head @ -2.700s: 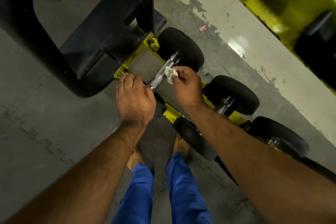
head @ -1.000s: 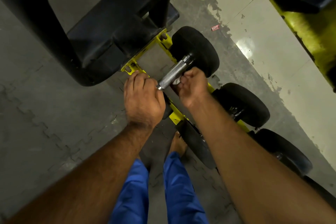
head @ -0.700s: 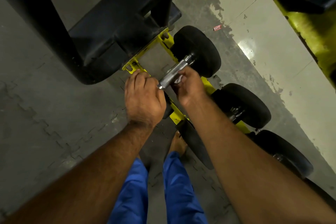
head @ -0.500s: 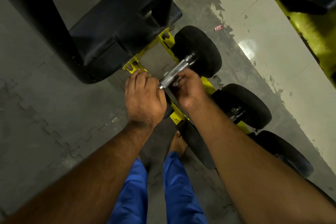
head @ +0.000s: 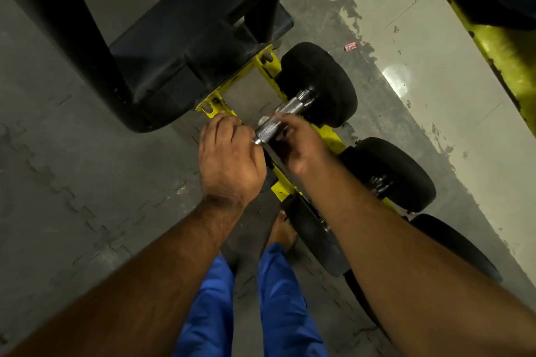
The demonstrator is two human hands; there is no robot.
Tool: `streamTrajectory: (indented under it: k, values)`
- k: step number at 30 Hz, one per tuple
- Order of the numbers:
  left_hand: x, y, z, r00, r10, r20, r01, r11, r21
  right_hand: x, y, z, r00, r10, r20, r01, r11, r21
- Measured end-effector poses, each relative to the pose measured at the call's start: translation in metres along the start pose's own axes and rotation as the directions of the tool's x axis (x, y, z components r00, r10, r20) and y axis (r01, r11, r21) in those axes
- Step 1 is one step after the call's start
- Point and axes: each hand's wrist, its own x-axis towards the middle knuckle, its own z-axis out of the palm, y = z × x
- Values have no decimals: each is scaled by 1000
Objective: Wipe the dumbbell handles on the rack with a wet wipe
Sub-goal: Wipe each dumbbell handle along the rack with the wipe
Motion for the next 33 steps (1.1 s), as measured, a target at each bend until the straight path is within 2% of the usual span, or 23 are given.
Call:
streamTrajectory:
  k: [3,8,12,14,16,19,21,23,24,25,28,31,33]
  values:
    - [0,-2,1,1000,13,-16,-13,1000,-9,12,-18,1,991,-112,-75,122,982,143]
    - [0,0,0,1000,1,-8,-1,1000,-3,11,-4,6,1000,-16,1,16,999,30]
    - [1,-2,0,999,24,-25,-24,1000,-5,13,-25,10,990,-101,-104,118,976,182]
    - [0,-2,-1,1000,22,-18,-22,1000,4,10,-11,8,998,-63,-28,66,992,103]
    - [0,0,-2,1000,16,5,-16,1000,11,8,-12,5,999,-40,-8,40,999,27]
    - [1,0,-2,1000,11,-4,-11,1000,-6,16,-25,5,992,-97,-77,109,979,170]
    - [0,0,-2,1000,8,-12,-8,1000,-4,15,-9,7,997,-74,-26,78,973,219]
    - [0,2,-3,1000,8,-7,-8,1000,1,12,7,5,998,-29,57,18,981,193]
    - [0,3,-4,1000,6,-5,-6,1000,3,13,5,4,998,-22,56,13,987,158]
    - [0,3,-4,1000,8,-2,-8,1000,2,18,-5,3,999,-39,23,35,989,147]
    - [1,0,-1,1000,16,-11,-16,1000,7,29,-23,9,991,-115,-63,127,957,259]
    - [0,0,-3,1000,10,-2,-10,1000,8,25,1,6,995,-78,54,67,982,178]
    - [0,1,-5,1000,6,6,-6,1000,11,21,0,3,996,-39,77,32,996,87]
